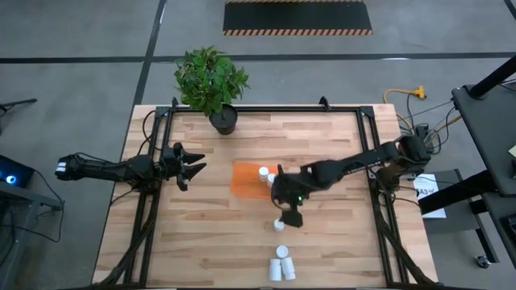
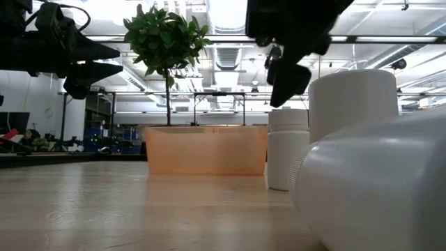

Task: Pick and place pill bottles into a basket
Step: Put the white pill bottle into the orange container

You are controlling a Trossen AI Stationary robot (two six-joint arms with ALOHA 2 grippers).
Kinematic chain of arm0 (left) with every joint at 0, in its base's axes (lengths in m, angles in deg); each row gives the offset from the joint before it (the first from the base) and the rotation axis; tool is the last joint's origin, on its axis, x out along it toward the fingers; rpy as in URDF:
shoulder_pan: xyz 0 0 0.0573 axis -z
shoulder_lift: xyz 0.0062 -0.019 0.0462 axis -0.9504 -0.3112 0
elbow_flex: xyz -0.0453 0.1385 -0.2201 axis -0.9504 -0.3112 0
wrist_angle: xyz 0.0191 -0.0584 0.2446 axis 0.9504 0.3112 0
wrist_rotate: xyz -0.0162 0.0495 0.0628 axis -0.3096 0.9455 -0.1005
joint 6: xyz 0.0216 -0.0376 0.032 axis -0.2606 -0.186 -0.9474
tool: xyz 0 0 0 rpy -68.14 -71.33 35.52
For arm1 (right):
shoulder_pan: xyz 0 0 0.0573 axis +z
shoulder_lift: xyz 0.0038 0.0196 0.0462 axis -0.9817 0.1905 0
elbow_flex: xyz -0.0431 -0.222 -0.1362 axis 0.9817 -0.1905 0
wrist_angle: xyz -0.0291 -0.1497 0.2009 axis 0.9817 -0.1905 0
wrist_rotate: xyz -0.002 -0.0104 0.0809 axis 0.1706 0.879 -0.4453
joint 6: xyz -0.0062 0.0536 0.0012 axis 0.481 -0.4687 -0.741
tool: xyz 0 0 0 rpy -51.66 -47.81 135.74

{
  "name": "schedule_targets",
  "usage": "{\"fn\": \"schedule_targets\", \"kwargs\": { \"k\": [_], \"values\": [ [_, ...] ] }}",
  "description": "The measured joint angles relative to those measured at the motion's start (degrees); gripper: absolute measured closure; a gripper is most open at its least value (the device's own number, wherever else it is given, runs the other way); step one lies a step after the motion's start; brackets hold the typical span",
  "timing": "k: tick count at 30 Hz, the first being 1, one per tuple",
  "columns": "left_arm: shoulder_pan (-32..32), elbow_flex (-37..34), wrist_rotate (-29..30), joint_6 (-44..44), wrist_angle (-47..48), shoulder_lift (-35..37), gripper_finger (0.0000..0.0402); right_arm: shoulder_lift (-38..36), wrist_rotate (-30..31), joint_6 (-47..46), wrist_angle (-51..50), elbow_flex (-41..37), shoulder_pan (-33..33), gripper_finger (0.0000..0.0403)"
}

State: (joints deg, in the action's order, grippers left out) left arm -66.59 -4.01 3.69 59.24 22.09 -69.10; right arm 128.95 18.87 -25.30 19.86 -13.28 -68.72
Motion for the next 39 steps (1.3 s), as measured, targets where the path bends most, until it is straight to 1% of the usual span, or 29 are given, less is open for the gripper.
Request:
{"fn": "schedule_targets", "kwargs": {
  "k": [2,7,9,13,17,20,28,36,39],
  "values": [
    [-0.02,0.0,0.0,0.0,0.02,0.0,0.0228,0.0,2.59,0.77,-0.01,0.02,2.53,0.0069],
    [-0.01,0.0,0.0,0.0,0.01,0.0,0.0228,0.0,11.89,3.05,0.02,0.02,8.09,0.0069],
    [-0.02,0.0,0.0,0.0,0.0,0.0,0.0228,0.11,13.74,2.9,0.12,0.02,9.38,0.0073],
    [-0.02,0.0,0.0,0.0,0.02,0.0,0.0228,0.39,14.01,2.81,0.26,-0.07,10.44,0.0076],
    [0.0,0.0,0.0,0.0,0.02,0.0,0.0228,0.42,14.13,3.27,1.16,-0.44,10.43,0.0076],
    [-0.02,0.0,0.0,0.0,0.02,-0.02,0.0228,0.42,15.49,4.6,2.04,-1.1,10.32,0.0076],
    [0.0,0.0,0.0,0.0,0.02,0.0,0.0228,0.7,15.54,5.93,5.09,-2.48,10.06,0.0076],
    [-0.01,0.0,0.0,0.0,0.0,-0.02,0.0228,5.42,13.96,7.27,7.72,-1.9,10.06,0.0076],
    [0.0,0.0,0.0,0.0,0.02,0.0,0.0228,6.78,13.95,5.63,7.78,-1.55,10.06,0.0076]
  ]
}}
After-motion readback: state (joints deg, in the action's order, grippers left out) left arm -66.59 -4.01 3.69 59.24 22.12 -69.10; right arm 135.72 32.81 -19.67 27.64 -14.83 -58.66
